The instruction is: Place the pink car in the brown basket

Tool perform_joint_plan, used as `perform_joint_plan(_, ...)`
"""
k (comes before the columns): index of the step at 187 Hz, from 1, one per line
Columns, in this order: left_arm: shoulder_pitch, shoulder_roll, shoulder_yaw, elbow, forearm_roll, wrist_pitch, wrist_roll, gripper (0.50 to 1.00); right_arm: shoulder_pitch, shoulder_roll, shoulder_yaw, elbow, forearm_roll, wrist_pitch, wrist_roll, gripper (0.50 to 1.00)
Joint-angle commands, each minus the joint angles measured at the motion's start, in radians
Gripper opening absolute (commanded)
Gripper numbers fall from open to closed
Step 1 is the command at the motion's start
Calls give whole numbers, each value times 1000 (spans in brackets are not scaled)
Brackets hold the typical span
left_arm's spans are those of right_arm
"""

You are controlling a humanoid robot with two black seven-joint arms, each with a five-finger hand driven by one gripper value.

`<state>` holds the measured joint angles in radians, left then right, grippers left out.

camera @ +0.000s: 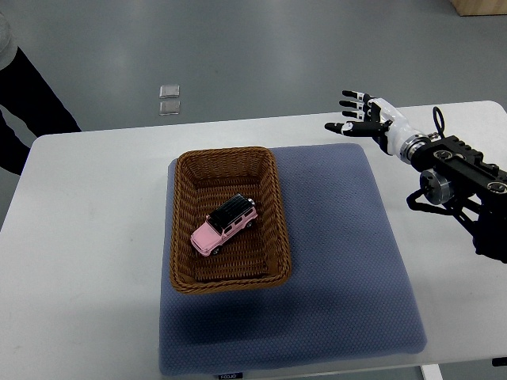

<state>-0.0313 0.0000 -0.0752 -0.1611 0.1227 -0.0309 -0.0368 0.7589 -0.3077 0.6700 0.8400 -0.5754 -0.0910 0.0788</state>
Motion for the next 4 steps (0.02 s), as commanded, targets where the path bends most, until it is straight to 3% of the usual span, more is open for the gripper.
perform_joint_plan(1, 1, 0, 0, 0, 0, 0, 0, 1000, -15, -2, 6, 1, 2, -22, 13, 889)
perform_joint_plan(4, -1, 0, 0, -2, 0, 0, 0, 1000, -15, -2, 8, 1, 2, -24, 15, 889)
